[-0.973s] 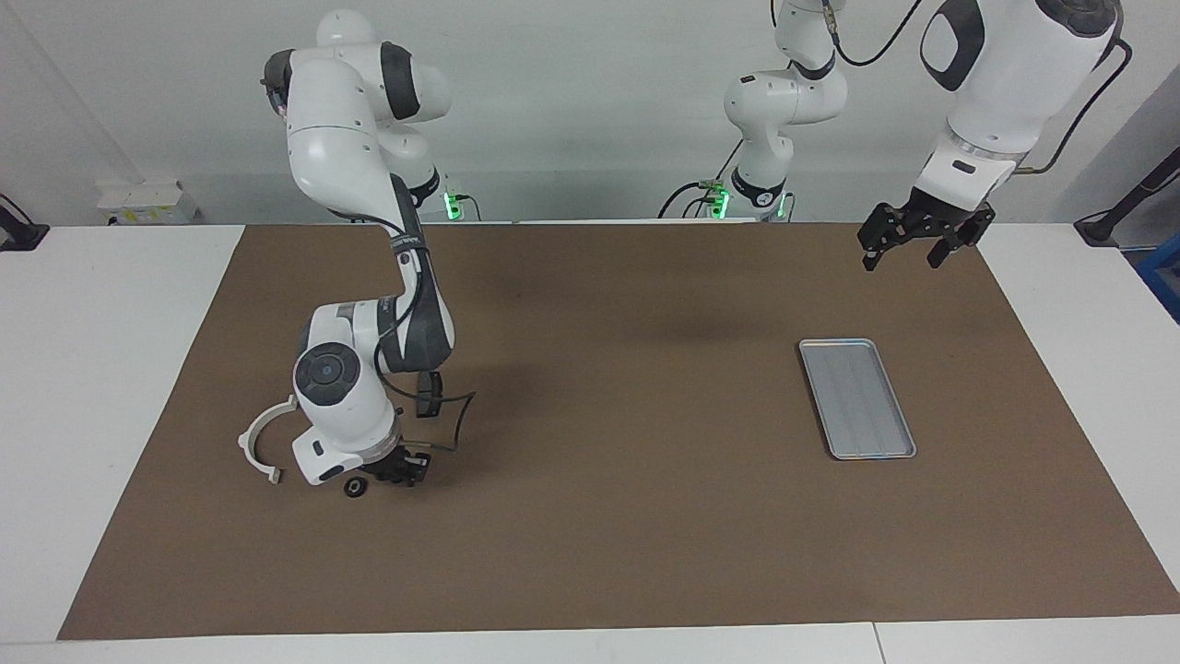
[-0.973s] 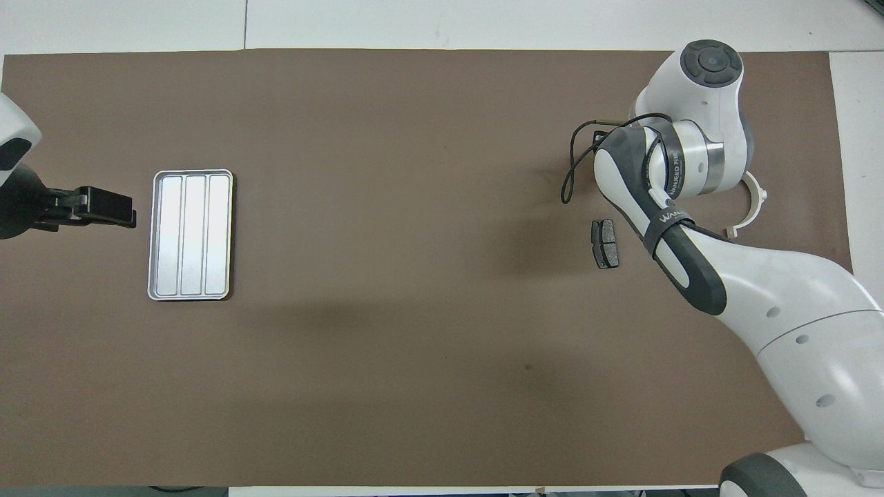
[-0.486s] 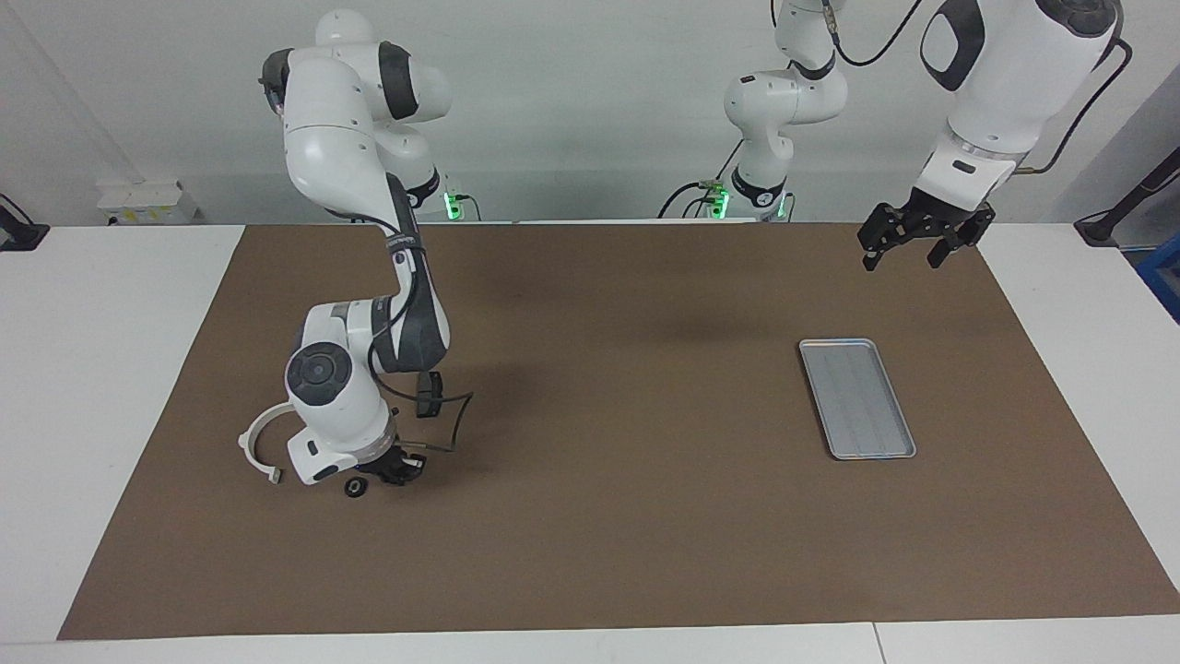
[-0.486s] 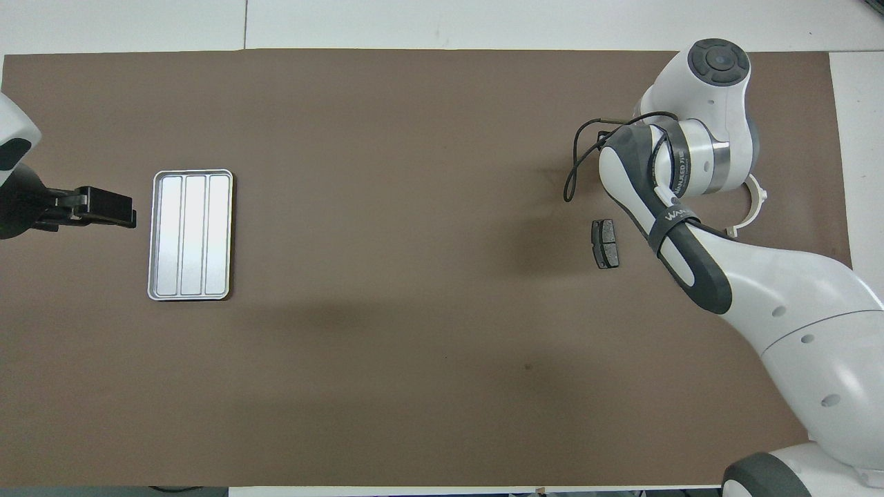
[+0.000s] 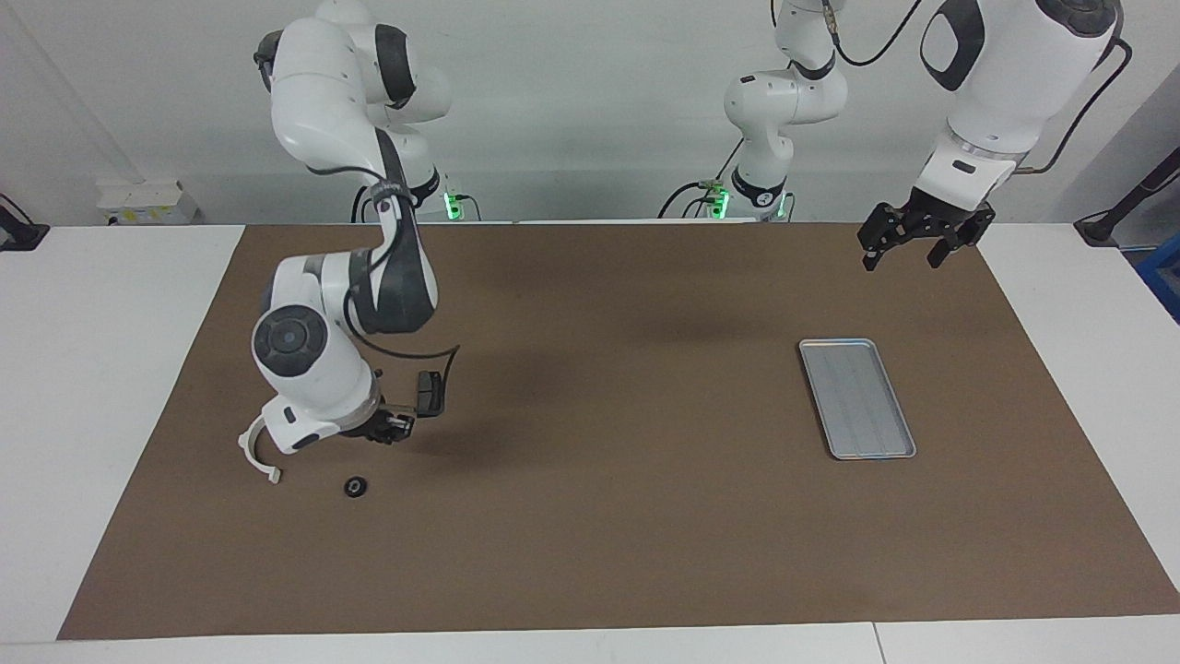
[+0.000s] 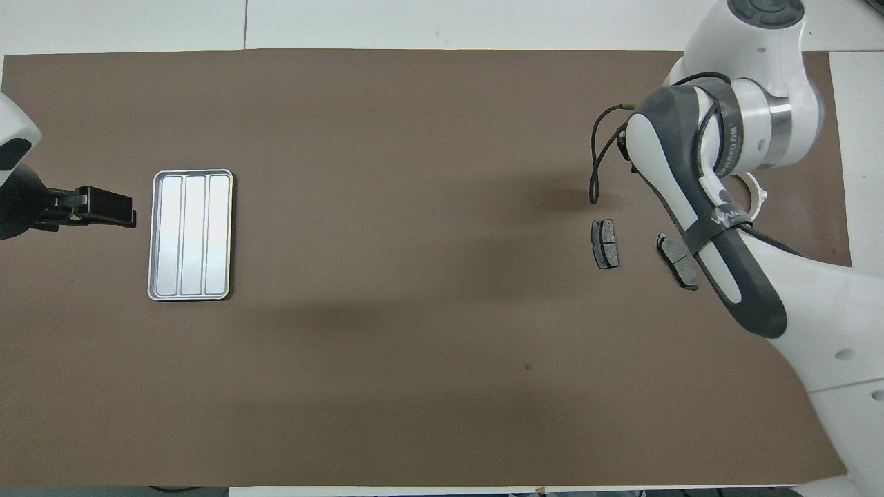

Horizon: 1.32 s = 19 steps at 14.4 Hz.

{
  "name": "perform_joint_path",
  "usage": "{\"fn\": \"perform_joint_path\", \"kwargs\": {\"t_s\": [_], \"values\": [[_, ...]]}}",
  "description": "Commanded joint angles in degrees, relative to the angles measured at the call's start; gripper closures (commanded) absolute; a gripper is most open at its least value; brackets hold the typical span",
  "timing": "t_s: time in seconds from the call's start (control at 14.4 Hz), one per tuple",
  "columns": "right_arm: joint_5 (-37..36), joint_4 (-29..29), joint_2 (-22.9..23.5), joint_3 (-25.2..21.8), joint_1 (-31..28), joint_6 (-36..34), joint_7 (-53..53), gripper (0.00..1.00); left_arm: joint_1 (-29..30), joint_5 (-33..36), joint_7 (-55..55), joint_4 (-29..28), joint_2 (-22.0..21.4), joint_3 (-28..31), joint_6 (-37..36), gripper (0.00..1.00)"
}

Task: Pick bearing gear from pile to tray
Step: 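Lift the bearing and carry it toward the table center, then lower the bearing at the table center and open the right gripper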

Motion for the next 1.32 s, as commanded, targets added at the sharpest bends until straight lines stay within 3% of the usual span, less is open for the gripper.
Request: {"fn": "perform_joint_path", "kwargs": {"t_s": [0.0, 0.21, 0.42, 0.76, 0.97, 1.25], "values": [[0.8, 4.0, -4.7, 5.6, 1.4, -8.8, 5.4, 1.0, 0.6, 0.0, 0.7, -0.8, -1.3, -0.3, -0.1, 0.0], [2.2, 4.3, -7.4, 11.2, 6.8, -10.1, 25.4, 1.0, 0.6, 0.0, 0.7, -0.8, -1.3, -0.3, -0.1, 0.0], [2.4, 3.4, -7.0, 12.8, 15.1, -1.0, 48.6, 1.0, 0.6, 0.0, 0.7, -0.8, -1.3, -0.3, -0.1, 0.0], [0.4, -4.7, -3.2, 12.6, 20.9, 13.9, 58.3, 1.0, 0.6, 0.0, 0.7, -0.8, -1.3, -0.3, -0.1, 0.0], [-7.1, -4.4, 4.7, 12.7, 24.3, 20.7, 64.8, 1.0, 0.6, 0.0, 0.7, -0.8, -1.3, -0.3, -0.1, 0.0], [-9.0, -5.0, 8.6, 12.6, 23.9, 26.4, 65.3, 1.0, 0.6, 0.0, 0.7, -0.8, -1.3, -0.3, -0.1, 0.0]]}}
